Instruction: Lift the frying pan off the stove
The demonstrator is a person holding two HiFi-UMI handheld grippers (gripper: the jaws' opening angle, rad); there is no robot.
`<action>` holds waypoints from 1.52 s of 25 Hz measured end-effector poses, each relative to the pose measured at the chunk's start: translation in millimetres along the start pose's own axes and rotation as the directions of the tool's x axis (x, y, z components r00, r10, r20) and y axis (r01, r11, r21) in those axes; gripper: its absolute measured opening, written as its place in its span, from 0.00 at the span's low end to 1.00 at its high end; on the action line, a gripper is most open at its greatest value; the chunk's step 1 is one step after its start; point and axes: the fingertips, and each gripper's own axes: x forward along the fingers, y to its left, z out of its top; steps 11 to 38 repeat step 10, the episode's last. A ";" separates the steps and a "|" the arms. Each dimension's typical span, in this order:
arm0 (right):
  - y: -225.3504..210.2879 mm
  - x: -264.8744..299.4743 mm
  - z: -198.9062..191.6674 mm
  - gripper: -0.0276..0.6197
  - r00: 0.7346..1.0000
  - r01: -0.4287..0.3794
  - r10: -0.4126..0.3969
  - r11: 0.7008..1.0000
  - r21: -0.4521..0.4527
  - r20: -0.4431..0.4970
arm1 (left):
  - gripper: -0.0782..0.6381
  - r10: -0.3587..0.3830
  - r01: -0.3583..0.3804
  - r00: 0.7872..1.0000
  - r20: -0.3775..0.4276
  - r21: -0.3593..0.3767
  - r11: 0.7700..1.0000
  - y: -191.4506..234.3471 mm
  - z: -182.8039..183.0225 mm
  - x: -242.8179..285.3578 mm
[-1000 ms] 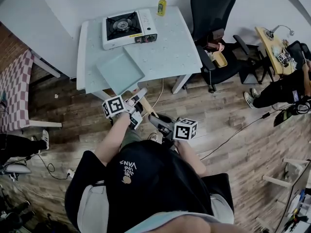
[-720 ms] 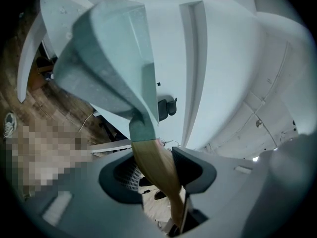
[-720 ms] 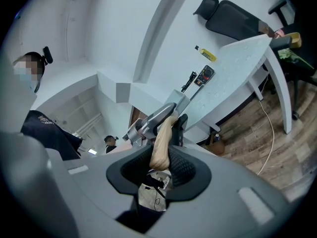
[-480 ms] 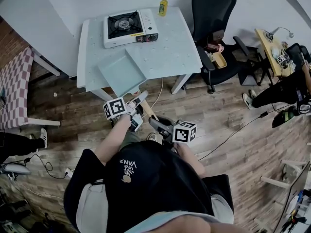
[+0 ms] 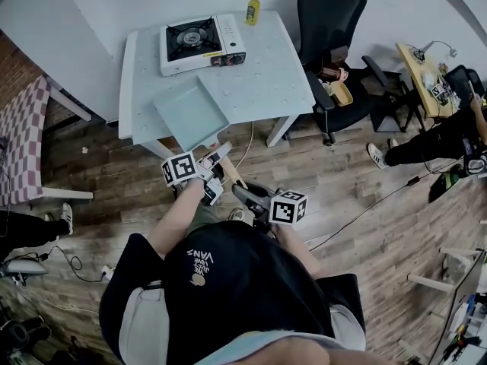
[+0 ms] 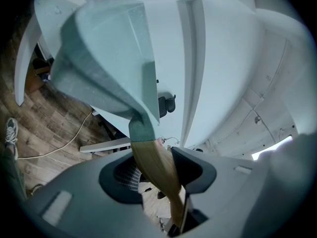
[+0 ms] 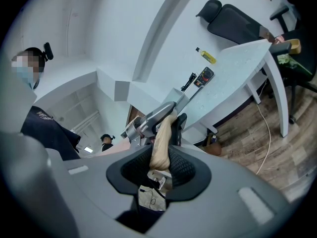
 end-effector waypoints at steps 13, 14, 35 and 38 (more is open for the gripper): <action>2.7 -2.4 2.4 0.20 1.000 0.003 -0.003 1.000 -0.006 0.009 | 0.33 0.000 0.000 1.000 -0.002 0.005 1.000 -5.2 -0.1 1.0; 2.7 -2.4 2.4 0.20 1.000 0.003 -0.003 1.000 -0.006 0.009 | 0.33 0.000 0.000 1.000 -0.002 0.005 1.000 -5.2 -0.1 1.0; 2.7 -2.4 2.4 0.20 1.000 0.003 -0.003 1.000 -0.006 0.009 | 0.33 0.000 0.000 1.000 -0.002 0.005 1.000 -5.2 -0.1 1.0; 2.7 -2.4 2.4 0.20 1.000 0.003 -0.003 1.000 -0.006 0.009 | 0.33 0.000 0.000 1.000 -0.002 0.005 1.000 -5.2 -0.1 1.0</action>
